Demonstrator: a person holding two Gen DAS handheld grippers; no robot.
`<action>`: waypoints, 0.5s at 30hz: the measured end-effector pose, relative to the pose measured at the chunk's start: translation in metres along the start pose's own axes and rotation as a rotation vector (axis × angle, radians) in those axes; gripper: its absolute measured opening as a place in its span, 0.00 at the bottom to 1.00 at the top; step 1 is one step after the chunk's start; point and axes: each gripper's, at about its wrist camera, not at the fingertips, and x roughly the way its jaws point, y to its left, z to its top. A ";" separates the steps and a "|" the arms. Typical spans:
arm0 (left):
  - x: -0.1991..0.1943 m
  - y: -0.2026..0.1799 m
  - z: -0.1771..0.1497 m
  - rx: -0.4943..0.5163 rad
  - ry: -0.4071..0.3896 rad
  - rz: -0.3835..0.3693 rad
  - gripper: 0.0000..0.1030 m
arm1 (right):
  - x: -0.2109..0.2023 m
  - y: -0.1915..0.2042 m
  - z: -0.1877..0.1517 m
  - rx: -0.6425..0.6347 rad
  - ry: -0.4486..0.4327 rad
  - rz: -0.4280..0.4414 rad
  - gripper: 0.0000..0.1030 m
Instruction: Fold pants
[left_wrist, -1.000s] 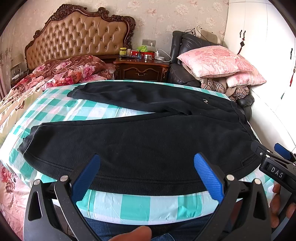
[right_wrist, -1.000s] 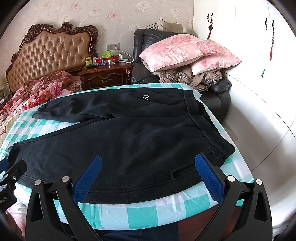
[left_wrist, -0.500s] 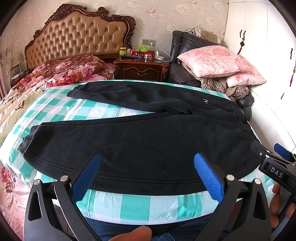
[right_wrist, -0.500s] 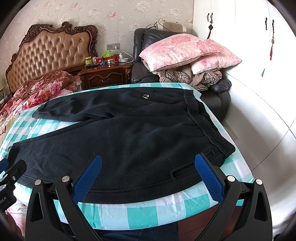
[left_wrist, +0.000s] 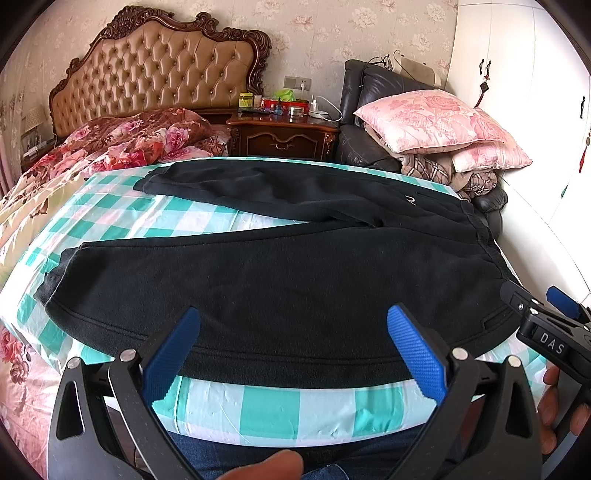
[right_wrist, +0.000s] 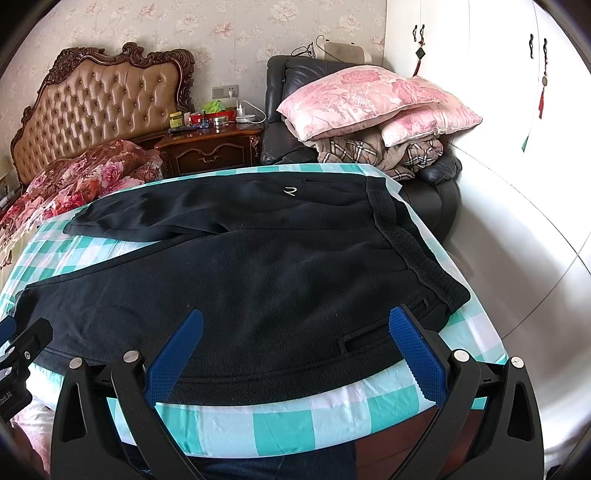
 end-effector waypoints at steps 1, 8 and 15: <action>-0.001 -0.001 0.000 0.000 0.000 0.000 0.99 | 0.000 0.000 0.000 0.000 0.000 0.000 0.95; 0.000 0.000 0.000 -0.001 0.001 -0.001 0.99 | 0.001 -0.001 -0.001 0.000 0.003 0.000 0.95; 0.002 0.002 -0.003 -0.015 0.019 -0.009 0.99 | 0.023 -0.028 0.004 0.040 0.041 0.032 0.95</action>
